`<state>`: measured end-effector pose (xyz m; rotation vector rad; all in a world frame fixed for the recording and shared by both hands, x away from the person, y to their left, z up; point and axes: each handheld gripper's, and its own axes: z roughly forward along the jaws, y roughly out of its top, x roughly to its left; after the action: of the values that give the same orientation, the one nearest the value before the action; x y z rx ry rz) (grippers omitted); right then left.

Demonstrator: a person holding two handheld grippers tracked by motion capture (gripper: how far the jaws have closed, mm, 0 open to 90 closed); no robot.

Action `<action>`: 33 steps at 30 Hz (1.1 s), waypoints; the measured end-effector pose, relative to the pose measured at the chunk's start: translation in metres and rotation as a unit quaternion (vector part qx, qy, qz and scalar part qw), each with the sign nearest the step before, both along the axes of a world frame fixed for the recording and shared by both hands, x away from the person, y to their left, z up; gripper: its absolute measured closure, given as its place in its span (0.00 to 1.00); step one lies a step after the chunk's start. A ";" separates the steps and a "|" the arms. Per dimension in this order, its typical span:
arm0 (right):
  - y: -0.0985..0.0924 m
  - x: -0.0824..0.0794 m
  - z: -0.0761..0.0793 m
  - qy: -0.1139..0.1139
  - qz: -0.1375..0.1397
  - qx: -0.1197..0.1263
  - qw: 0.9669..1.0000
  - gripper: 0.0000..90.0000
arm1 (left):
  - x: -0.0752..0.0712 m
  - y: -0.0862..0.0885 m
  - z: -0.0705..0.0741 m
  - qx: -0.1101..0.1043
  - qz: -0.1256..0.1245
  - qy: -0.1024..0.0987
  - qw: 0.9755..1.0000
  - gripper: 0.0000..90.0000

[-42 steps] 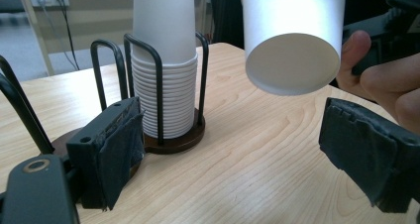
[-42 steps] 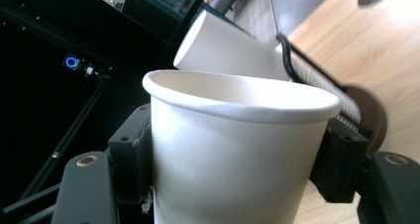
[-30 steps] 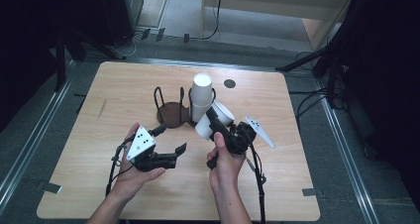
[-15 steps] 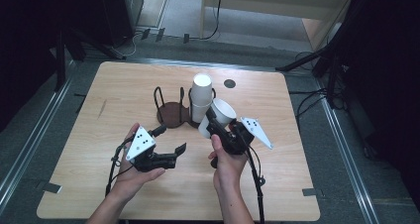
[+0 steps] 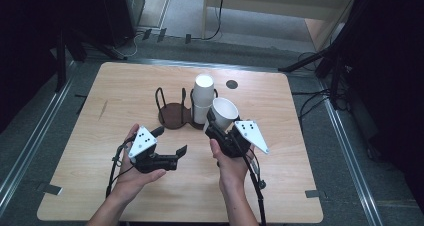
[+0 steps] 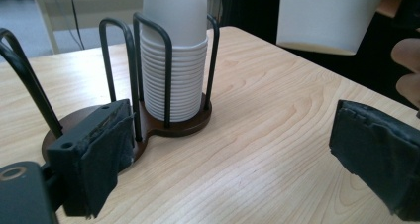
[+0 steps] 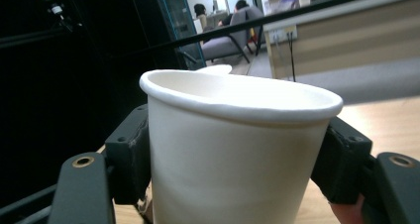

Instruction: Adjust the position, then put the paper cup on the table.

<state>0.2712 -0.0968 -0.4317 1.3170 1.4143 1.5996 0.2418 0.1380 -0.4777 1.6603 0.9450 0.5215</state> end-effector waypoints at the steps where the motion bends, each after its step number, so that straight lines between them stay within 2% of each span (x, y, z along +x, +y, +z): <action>1: 0.000 0.000 0.000 -0.005 -0.001 -0.006 1.000 0.32 | 0.000 0.001 0.000 0.001 0.001 0.002 1.000 0.03; 5: 0.000 0.000 0.000 -0.019 -0.004 -0.026 0.999 0.31 | 0.001 0.002 0.001 0.003 0.002 0.011 1.000 0.00; 6: 0.000 0.000 0.000 -0.023 -0.004 -0.030 0.999 0.31 | 0.002 0.002 0.001 0.004 0.003 0.019 1.000 0.00; 16: -0.006 0.002 0.002 -0.040 -0.008 -0.041 0.998 0.31 | 0.004 0.012 0.001 -0.008 0.003 0.040 0.999 0.00; 25: -0.013 0.007 0.004 -0.047 -0.016 -0.044 0.998 0.31 | 0.004 0.029 -0.005 -0.018 0.014 0.046 0.999 0.00; 30: -0.018 0.011 0.003 -0.050 -0.023 -0.049 0.997 0.31 | 0.002 0.045 -0.011 -0.018 0.032 0.043 0.998 0.00; 33: -0.022 0.015 0.002 -0.051 -0.025 -0.055 0.997 0.31 | -0.001 0.058 -0.016 -0.020 0.054 0.047 0.997 0.00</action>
<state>0.2862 -0.1190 -0.4301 1.1821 1.3768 1.5112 0.2411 0.1958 -0.4937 1.6155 1.1112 0.4967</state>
